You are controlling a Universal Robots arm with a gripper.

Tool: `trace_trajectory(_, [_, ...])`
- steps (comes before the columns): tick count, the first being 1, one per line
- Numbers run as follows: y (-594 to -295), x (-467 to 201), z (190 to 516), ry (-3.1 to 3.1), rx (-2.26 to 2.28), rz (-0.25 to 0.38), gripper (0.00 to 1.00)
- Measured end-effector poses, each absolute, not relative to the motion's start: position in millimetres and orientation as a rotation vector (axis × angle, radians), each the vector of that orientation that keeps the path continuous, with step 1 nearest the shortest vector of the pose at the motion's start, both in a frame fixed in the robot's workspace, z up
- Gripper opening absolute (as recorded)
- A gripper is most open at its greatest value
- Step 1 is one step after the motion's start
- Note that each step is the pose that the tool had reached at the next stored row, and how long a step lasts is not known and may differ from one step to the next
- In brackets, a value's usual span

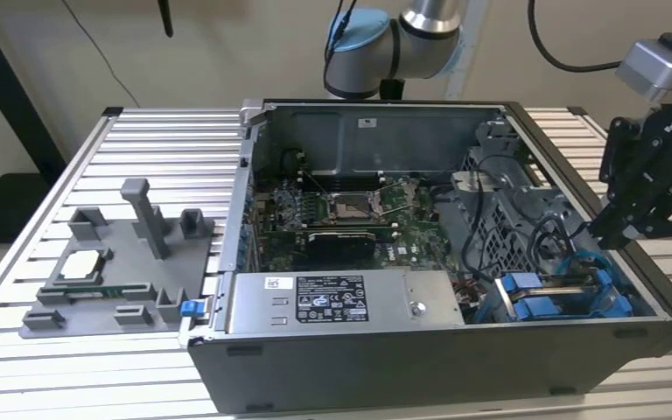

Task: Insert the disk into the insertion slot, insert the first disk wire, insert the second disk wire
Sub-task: 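Insert the second disk wire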

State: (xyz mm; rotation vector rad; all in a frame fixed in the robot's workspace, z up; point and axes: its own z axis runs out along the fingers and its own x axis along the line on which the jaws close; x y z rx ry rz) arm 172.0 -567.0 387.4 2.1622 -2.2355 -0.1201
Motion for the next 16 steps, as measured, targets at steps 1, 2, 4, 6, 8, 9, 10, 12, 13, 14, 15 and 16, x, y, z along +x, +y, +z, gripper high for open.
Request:
trace_trajectory(1, [-567.0,172.1,387.4,-2.235,2.162,-0.12,1.0])
trace_trajectory(2, [-567.0,172.0,387.5,-2.235,2.162,-0.12,1.0])
trace_trajectory(4, [-567.0,172.0,389.6,-2.235,2.162,-0.119,1.0])
trace_trajectory(6, [-567.0,172.0,393.9,-2.236,2.162,-0.12,1.0])
trace_trajectory(8, [-567.0,172.0,399.1,-2.235,2.162,-0.12,1.0])
trace_trajectory(9, [-567.0,172.0,401.3,-2.236,2.162,-0.12,1.0])
trace_trajectory(10, [-567.0,172.0,402.5,-2.236,2.162,-0.12,1.0])
trace_trajectory(12, [-567.0,172.1,402.5,-2.235,2.162,-0.12,1.0])
trace_trajectory(13, [-567.0,172.3,402.6,-2.235,2.163,-0.12,1.0])
trace_trajectory(14, [-566.8,172.7,402.7,-2.235,2.163,-0.12,1.0])
trace_trajectory(15, [-566.7,173.5,402.8,-2.235,2.163,-0.12,1.0])
trace_trajectory(16, [-566.6,174.9,402.9,-2.234,2.164,-0.12,1.0])
